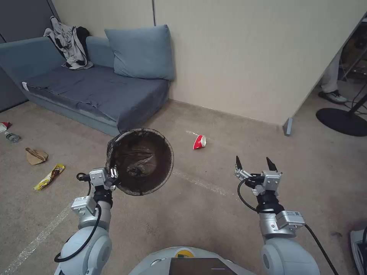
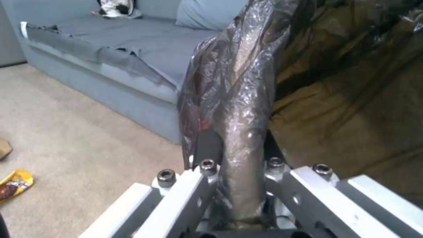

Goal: Pick up the trash bin, then pick up the garbage from the floor and place it into the trash bin.

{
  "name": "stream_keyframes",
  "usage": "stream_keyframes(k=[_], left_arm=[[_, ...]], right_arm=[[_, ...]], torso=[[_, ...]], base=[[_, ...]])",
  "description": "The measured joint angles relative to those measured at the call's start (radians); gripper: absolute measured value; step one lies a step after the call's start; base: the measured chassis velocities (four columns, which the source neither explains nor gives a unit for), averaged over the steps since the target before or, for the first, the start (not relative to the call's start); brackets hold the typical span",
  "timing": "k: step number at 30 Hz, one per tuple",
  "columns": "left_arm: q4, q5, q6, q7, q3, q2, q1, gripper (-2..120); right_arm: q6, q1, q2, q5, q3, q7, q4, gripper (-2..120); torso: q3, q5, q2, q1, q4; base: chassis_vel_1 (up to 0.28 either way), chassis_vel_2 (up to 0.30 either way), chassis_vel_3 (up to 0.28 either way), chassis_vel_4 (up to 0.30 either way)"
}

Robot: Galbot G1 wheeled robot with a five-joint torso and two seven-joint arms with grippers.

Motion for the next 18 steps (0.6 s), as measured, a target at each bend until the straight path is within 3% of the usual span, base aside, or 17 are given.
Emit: stream_keyframes(k=[18], left_arm=[[-0.001,-0.001,-0.004,0.002,-0.004,0.001,-0.003,3]], right_arm=[[0.001,0.003,0.002,-0.002,0.002,0.000,-0.002,100]], torso=[[0.000,-0.0001,0.000,0.000,-0.0001]], base=[[-0.044,0.045,0.039,-0.048]])
